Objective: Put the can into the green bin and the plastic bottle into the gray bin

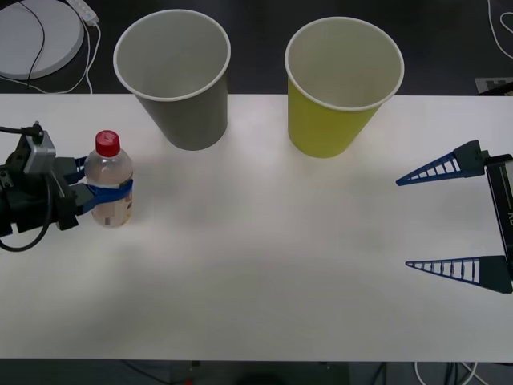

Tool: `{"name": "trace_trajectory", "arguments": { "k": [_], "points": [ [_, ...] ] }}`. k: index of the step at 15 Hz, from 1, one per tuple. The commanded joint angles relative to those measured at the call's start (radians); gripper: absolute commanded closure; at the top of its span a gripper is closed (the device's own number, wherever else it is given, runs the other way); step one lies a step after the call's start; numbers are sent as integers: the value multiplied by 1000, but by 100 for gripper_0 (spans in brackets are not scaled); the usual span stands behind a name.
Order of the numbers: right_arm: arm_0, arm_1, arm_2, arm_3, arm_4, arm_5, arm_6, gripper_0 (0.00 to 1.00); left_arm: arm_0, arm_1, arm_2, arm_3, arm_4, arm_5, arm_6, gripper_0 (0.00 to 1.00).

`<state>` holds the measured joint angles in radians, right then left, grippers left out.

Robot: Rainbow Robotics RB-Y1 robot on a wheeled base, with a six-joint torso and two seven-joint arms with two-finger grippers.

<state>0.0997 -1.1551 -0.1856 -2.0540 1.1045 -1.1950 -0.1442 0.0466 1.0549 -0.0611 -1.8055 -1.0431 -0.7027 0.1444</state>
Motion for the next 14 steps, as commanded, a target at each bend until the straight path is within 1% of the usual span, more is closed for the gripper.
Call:
{"name": "trace_trajectory", "arguments": {
  "k": [1, 7, 10, 12, 14],
  "points": [
    [0, 0, 0, 0, 0, 0, 0, 0, 9, 51, 3, 0, 41, 38, 24, 100],
    [0, 0, 0, 0, 0, 0, 0, 0, 18, 149, 15, 0, 91, 92, 90, 100],
    [0, 0, 0, 0, 0, 0, 0, 0, 18, 205, 44, -5, 57, 81, 193, 100],
    [0, 0, 0, 0, 0, 0, 0, 0, 18, 226, 81, -3, 29, 38, 256, 100],
    [0, 0, 0, 0, 0, 0, 0, 0, 18, 240, 147, -3, -43, -37, 345, 100]
  ]
}}
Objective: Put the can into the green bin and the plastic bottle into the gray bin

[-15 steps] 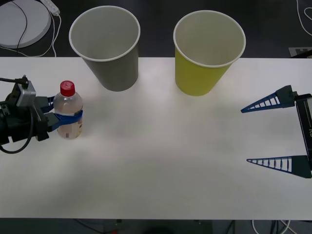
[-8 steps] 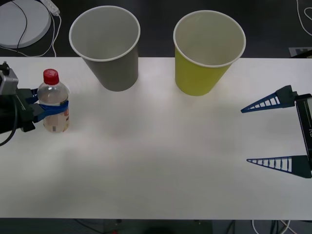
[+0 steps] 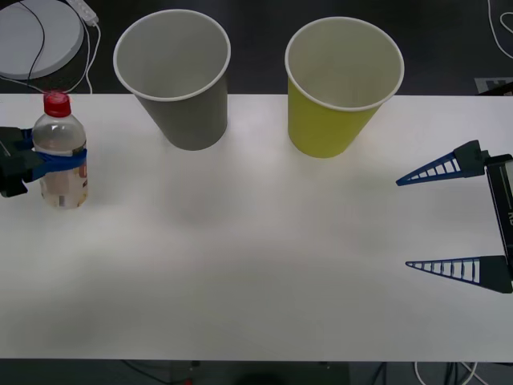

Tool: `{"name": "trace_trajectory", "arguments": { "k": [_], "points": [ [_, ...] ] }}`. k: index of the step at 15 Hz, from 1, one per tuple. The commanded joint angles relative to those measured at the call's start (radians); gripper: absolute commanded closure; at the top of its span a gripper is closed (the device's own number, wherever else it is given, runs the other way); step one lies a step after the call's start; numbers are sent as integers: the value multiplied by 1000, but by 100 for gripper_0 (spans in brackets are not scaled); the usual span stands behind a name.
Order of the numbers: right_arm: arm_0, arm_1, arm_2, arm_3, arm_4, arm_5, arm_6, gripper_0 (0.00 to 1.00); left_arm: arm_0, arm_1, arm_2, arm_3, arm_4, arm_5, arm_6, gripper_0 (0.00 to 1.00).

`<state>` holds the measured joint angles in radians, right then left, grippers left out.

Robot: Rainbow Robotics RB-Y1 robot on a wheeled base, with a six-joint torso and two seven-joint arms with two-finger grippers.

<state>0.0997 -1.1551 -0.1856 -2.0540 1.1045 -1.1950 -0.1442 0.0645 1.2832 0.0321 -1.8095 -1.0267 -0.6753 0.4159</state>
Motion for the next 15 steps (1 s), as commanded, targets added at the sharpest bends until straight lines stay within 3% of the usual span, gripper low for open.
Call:
{"name": "trace_trajectory", "arguments": {
  "k": [1, 6, 15],
  "points": [
    [0, 0, 0, 0, 0, 0, 0, 0, 0, 18, 89, 1, -98, -107, 118, 100],
    [0, 0, 0, 0, 0, 0, 0, 0, -22, 65, 219, 1, -219, -300, 287, 100],
    [0, 0, 0, 0, 0, 0, 0, 0, -241, 134, 224, 65, -337, -587, 460, 100]
  ]
}}
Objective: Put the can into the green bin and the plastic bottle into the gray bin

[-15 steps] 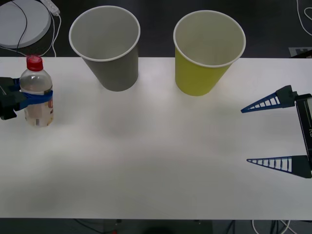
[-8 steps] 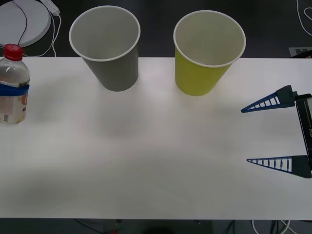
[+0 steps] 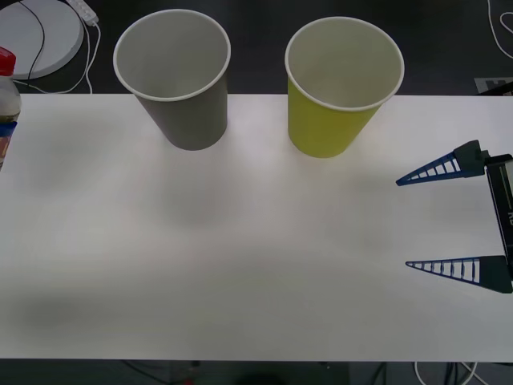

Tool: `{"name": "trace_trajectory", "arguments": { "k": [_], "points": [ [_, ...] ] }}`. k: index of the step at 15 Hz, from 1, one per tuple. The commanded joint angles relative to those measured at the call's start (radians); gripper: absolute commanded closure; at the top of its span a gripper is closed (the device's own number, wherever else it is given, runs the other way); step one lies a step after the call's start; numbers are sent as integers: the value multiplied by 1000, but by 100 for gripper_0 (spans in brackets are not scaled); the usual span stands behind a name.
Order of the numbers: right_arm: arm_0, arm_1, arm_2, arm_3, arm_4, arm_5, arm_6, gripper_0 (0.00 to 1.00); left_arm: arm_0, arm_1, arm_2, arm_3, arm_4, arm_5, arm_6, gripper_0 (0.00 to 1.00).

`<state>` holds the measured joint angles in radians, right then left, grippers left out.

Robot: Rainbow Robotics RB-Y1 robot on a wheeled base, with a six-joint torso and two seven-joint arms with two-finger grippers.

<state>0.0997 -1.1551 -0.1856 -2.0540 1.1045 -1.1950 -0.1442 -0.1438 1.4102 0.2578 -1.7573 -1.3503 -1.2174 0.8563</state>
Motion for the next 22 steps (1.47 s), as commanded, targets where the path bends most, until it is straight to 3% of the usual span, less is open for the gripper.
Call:
{"name": "trace_trajectory", "arguments": {
  "k": [1, 5, 16, 18, 22],
  "points": [
    [0, 0, 0, 0, 0, 0, 0, 0, -53, 7, -2, 16, -18, -67, 29, 100],
    [0, 0, 0, 0, 0, 0, 0, 0, -203, 18, -106, 68, -41, -125, 64, 100],
    [0, 0, 0, 0, 0, 0, 0, 0, -648, 18, -466, 196, -62, -126, 90, 100],
    [0, 0, 0, 0, 0, 0, 0, 0, -732, -10, -523, 231, -73, -126, 89, 100],
    [0, 0, 0, 0, 0, 0, 0, 0, -809, -89, -529, 268, -138, -125, 98, 100]
  ]
}}
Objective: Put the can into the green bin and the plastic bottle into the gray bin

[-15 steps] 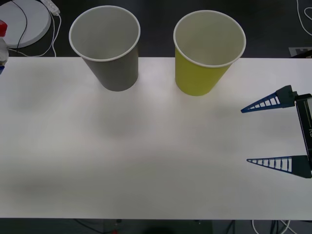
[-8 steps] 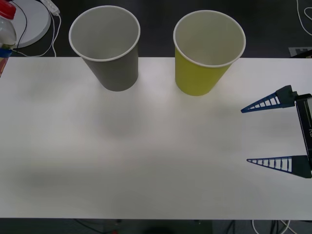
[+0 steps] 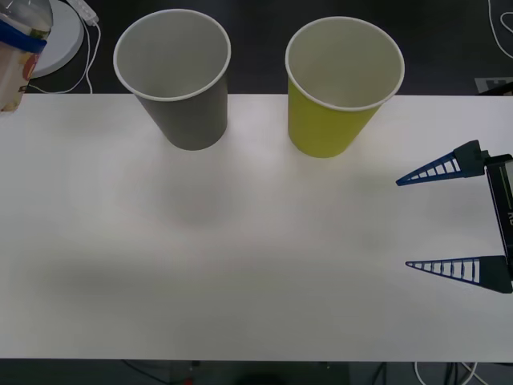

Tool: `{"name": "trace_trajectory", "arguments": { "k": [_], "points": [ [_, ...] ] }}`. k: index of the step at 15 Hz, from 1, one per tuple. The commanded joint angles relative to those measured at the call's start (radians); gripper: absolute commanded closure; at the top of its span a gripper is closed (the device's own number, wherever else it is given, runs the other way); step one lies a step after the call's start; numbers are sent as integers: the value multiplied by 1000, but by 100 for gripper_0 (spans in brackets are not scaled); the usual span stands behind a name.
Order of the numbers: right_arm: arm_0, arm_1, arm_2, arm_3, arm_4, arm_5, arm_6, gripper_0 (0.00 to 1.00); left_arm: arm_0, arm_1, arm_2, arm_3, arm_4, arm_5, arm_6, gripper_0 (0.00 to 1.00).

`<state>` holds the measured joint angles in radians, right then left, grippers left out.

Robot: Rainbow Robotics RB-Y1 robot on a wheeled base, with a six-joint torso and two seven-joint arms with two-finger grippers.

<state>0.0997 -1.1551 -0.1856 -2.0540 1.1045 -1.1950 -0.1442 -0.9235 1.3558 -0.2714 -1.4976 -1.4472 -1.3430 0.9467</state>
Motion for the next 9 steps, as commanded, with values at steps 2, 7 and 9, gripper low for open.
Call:
{"name": "trace_trajectory", "arguments": {
  "k": [2, 7, 9],
  "points": [
    [0, 0, 0, 0, 0, 0, 0, 0, -60, -72, 0, 34, -59, 1, 14, 100],
    [0, 0, 0, 0, 0, 0, 0, 0, -215, -119, -134, 112, -85, 1, 20, 100],
    [0, 0, 0, 0, 0, 0, 0, 0, -330, -132, -265, 172, -68, 1, 26, 100]
  ]
}}
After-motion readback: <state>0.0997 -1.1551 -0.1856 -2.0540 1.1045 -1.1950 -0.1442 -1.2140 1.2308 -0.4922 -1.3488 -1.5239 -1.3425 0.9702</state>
